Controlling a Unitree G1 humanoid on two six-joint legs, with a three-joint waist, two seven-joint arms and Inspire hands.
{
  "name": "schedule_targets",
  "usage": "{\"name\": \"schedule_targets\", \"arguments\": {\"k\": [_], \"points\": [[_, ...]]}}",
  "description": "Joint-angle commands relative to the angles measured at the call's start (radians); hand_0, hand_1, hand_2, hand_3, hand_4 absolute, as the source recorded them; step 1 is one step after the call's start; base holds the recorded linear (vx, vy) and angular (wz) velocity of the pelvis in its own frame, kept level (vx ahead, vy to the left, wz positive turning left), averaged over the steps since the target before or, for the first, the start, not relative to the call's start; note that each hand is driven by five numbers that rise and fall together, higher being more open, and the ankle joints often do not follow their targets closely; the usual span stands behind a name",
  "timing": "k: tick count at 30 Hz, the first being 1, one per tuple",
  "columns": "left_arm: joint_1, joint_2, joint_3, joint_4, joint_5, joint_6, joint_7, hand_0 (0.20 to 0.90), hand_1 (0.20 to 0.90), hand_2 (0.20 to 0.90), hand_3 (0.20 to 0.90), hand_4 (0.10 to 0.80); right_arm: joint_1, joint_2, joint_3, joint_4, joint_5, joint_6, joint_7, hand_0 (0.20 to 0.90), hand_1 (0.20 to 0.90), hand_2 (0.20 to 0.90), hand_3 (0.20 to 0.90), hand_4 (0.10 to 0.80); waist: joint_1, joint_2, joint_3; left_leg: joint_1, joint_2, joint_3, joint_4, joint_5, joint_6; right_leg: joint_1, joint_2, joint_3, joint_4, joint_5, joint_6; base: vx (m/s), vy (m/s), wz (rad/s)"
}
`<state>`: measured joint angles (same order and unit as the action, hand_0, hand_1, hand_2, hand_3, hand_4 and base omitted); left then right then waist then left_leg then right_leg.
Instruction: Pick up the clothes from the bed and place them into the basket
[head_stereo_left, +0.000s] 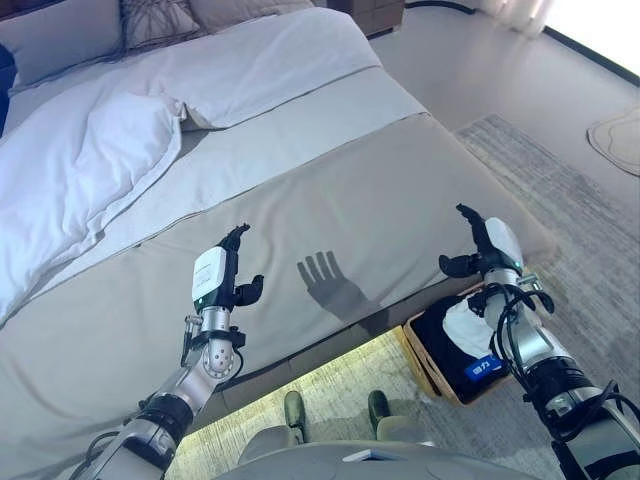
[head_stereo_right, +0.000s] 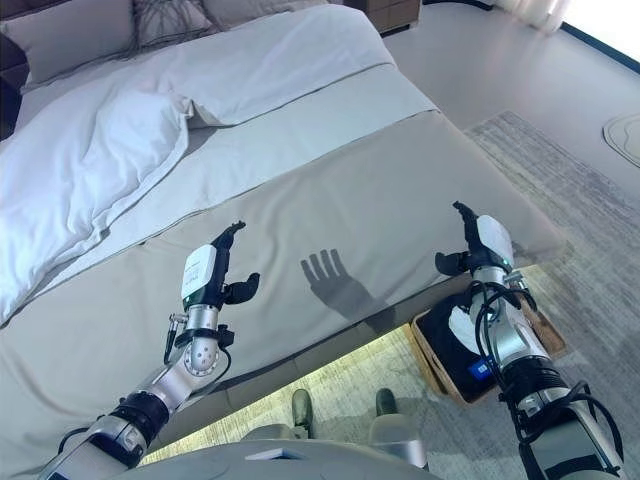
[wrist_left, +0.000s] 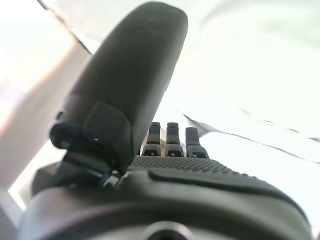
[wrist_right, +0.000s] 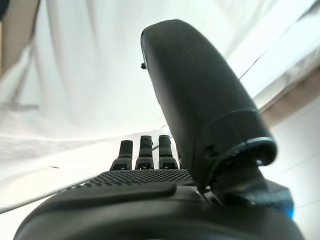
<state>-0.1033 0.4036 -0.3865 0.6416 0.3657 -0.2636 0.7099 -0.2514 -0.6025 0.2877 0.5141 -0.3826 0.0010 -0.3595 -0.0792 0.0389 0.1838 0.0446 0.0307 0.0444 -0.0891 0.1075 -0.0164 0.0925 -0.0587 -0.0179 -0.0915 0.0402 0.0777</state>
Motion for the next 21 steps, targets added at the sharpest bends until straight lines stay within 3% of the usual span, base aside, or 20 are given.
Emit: {"name": "schedule_targets", "arguments": {"k": [1, 11, 21], "points": [[-0.050, 0.037, 0.077, -0.017, 0.018, -0.031, 0.030, 0.900, 0.900, 0.900, 0.900, 0.800, -0.023, -0.043, 0.007, -0.085, -0.098, -0.071, -0.046, 0.900, 0.900, 0.900, 0.900, 0.800, 0.032, -0.056, -0.092, 0.043, -0.020, -0.035, 0.002, -0.101, 0.014, -0.046, -0.001, 0.020, 0.025, 0.044, -0.009, 0.011, -0.012, 0.13], [0.010, 0.065, 0.115, 0.017, 0.048, 0.000, 0.011, 0.900, 0.900, 0.900, 0.900, 0.800, 0.045, -0.016, 0.089, -0.042, -0.273, -0.066, -0.139, 0.900, 0.900, 0.900, 0.900, 0.800, 0.100, -0.071, -0.091, 0.022, -0.037, -0.084, 0.002, -0.076, 0.032, -0.029, -0.013, -0.048, 0.046, 0.030, -0.008, 0.013, -0.018, 0.20], [0.039, 0.084, 0.134, 0.017, 0.009, 0.010, -0.049, 0.900, 0.900, 0.900, 0.900, 0.800, 0.080, 0.015, 0.128, -0.043, -0.223, -0.103, -0.127, 0.900, 0.900, 0.900, 0.900, 0.800, 0.129, -0.069, -0.083, 0.017, -0.042, -0.120, 0.002, -0.063, 0.036, -0.014, -0.020, -0.085, 0.056, 0.019, -0.007, 0.008, -0.011, 0.15]]}}
